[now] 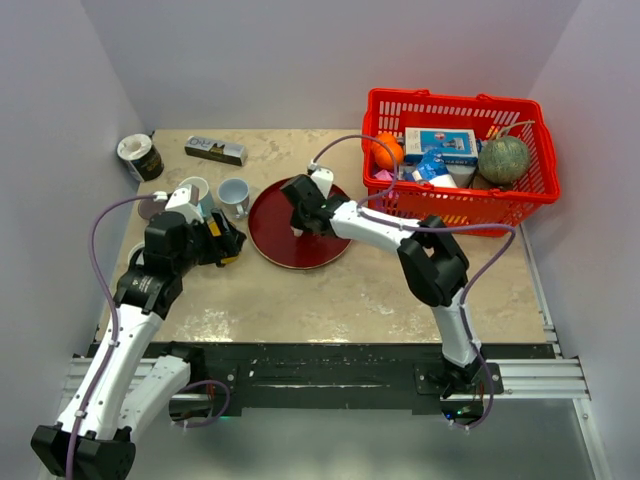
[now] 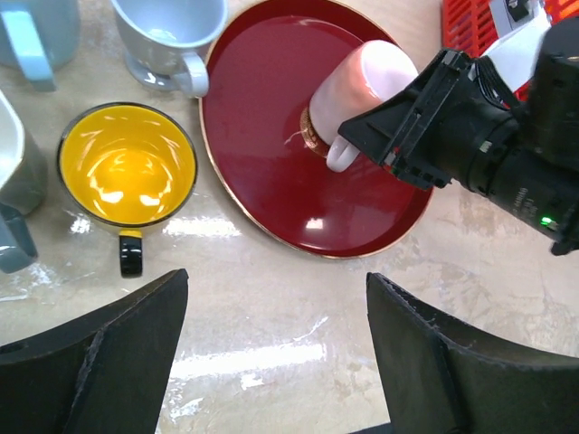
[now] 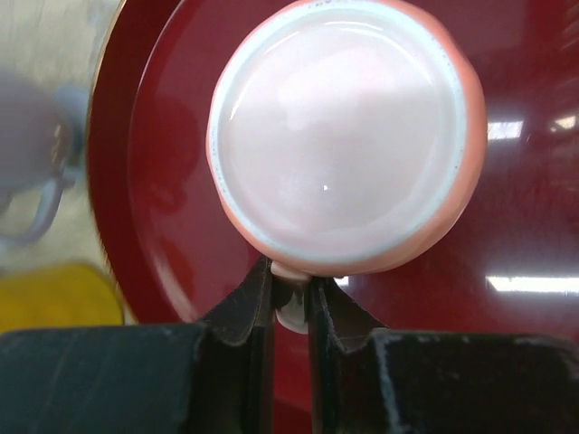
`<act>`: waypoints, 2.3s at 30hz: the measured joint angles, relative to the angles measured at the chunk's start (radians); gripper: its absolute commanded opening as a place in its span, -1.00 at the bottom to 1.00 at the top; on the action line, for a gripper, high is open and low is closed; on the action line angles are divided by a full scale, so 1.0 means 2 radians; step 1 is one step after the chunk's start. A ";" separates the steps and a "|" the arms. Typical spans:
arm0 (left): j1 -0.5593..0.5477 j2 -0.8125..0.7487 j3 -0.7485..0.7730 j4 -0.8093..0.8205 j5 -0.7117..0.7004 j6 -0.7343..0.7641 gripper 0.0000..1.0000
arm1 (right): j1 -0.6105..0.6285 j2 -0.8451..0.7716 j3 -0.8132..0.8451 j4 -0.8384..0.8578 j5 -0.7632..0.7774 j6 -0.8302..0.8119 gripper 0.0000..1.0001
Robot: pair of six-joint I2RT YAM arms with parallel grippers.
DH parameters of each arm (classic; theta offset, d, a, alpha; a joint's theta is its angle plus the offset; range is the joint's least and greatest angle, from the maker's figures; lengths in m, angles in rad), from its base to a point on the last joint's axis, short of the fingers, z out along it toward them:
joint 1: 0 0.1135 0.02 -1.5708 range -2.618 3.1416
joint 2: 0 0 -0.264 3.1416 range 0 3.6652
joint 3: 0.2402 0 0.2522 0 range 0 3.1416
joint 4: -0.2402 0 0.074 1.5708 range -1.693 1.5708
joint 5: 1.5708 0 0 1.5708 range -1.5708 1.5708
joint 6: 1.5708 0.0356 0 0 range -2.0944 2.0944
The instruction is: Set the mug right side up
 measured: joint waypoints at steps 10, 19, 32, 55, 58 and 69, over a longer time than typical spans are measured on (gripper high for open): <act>0.000 0.030 0.000 0.038 0.102 -0.023 0.79 | -0.007 -0.161 -0.081 0.060 -0.172 -0.046 -1.00; 0.000 0.013 0.001 0.154 0.202 -0.083 0.84 | -0.035 -0.257 -0.059 0.141 -0.263 -0.058 -1.00; 0.000 -0.035 0.032 0.415 0.244 -0.215 0.89 | -0.037 -0.328 -0.029 0.270 -0.367 -0.041 -1.00; 0.000 0.061 0.014 0.694 0.293 -0.429 0.57 | -0.031 -0.325 -0.082 0.446 -0.477 0.042 -1.00; 0.000 0.066 0.013 0.697 0.294 -0.433 0.47 | -0.026 -0.319 -0.085 0.459 -0.486 0.046 -1.00; 0.000 0.066 0.006 0.706 0.300 -0.442 -0.10 | -0.016 -0.314 -0.103 0.482 -0.506 0.054 -1.00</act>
